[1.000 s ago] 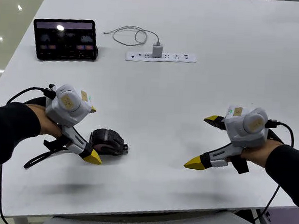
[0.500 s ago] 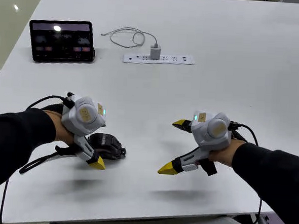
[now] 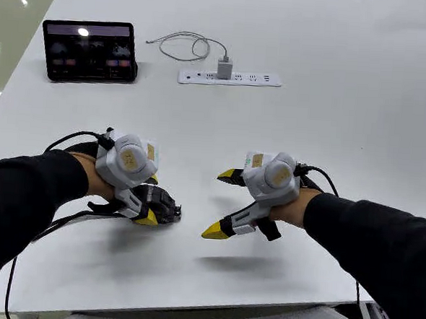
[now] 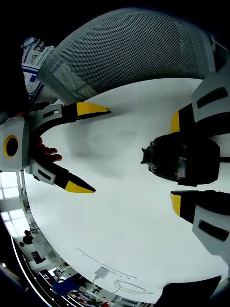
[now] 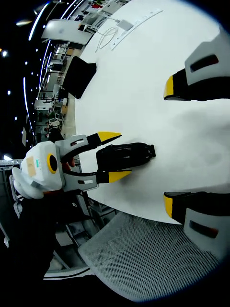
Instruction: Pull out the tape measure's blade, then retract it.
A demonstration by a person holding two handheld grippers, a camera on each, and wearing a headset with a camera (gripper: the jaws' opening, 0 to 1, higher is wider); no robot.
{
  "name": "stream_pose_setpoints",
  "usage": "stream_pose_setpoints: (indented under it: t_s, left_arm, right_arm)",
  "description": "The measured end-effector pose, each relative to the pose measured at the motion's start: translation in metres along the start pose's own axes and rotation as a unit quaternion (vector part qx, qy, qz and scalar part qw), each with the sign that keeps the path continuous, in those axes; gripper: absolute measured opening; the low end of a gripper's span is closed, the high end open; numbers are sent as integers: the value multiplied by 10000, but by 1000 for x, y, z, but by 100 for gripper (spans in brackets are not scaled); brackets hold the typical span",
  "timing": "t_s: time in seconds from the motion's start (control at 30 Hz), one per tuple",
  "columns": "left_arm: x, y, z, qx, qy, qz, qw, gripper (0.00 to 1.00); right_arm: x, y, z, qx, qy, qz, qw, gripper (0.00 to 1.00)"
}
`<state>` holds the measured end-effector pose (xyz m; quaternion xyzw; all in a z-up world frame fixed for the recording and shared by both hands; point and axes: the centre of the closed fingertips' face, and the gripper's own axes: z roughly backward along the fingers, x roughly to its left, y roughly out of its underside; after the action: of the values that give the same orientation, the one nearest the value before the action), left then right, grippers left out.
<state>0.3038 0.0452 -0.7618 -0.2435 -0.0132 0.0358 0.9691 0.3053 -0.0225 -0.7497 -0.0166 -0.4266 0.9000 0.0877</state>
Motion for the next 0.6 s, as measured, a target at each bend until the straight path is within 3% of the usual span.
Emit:
stream_pose_setpoints:
  t_s: [0.07, 0.1, 0.23, 0.3, 0.6]
  left_arm:
    - [4, 1, -1, -36, -136, -5, 9999, 36]
    - [5, 1, -1, -43, -114, 123, 9999, 36]
    - [4, 1, -1, -17, -121, 144, 9998, 36]
    - [4, 1, -1, -25, -116, 158, 9998, 36]
    - [4, 1, -2, -105, -48, 223, 9997, 36]
  right_arm:
    - [1, -2, -7, 53, -39, 58, 10000, 69]
    - [2, -6, -11, 38, -71, 73, 9999, 67]
    - [8, -12, -22, 101, -168, 233, 9995, 61]
    - [7, -8, -29, 273, -178, 286, 9991, 56]
    - [6, -9, -48, 424, -245, 377, 9981, 44]
